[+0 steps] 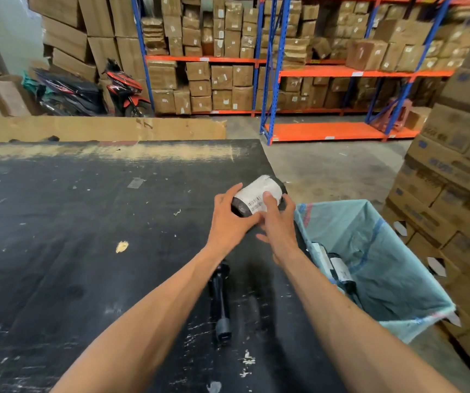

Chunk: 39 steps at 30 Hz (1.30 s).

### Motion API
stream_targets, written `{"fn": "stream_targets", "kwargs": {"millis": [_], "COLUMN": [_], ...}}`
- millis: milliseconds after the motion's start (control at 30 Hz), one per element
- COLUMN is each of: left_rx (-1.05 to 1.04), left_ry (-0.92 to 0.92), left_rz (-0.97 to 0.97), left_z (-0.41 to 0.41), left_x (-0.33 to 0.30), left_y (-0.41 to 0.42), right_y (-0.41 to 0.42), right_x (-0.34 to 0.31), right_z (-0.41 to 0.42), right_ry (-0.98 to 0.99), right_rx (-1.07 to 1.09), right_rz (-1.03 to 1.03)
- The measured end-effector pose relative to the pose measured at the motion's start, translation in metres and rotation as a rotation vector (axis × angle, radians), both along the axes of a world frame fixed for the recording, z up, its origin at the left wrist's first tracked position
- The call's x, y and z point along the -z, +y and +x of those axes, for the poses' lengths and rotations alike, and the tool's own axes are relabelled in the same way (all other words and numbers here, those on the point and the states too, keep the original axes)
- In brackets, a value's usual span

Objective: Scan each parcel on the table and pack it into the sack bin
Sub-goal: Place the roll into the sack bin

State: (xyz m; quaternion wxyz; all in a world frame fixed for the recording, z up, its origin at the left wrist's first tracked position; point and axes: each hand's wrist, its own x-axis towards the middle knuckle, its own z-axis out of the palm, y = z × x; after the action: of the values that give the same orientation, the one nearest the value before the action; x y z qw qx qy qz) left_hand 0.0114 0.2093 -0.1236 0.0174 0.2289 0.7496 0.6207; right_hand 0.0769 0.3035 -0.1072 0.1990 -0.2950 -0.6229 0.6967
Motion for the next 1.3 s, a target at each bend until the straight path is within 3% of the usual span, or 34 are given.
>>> {"fn": "stream_targets", "kwargs": {"millis": [100, 367, 567, 733, 867, 1133, 1300], "left_rx": [0.119, 0.426, 0.234, 0.115, 0.046, 0.050, 0.025], "left_ry": [0.034, 0.115, 0.094, 0.087, 0.160, 0.201, 0.234], "left_rz": [-0.055, -0.269, -0.475, -0.690, -0.822, -0.859, -0.874], "left_z": [0.012, 0.036, 0.037, 0.030, 0.026, 0.024, 0.021], "left_x": [0.003, 0.021, 0.057, 0.098, 0.124, 0.135, 0.136], "left_y": [0.034, 0.116, 0.180, 0.225, 0.239, 0.240, 0.238], "right_y": [0.043, 0.154, 0.223, 0.274, 0.309, 0.347, 0.358], "right_x": [0.000, 0.015, 0.053, 0.096, 0.141, 0.224, 0.277], "right_z": [0.001, 0.042, 0.085, 0.109, 0.114, 0.088, 0.077], "right_ry": [0.040, -0.077, -0.271, -0.454, -0.715, -1.134, -1.244], "right_rx": [0.114, 0.222, 0.171, 0.060, -0.095, -0.492, -0.538], "right_rz": [-0.021, 0.192, 0.441, 0.501, 0.480, 0.449, 0.426]}}
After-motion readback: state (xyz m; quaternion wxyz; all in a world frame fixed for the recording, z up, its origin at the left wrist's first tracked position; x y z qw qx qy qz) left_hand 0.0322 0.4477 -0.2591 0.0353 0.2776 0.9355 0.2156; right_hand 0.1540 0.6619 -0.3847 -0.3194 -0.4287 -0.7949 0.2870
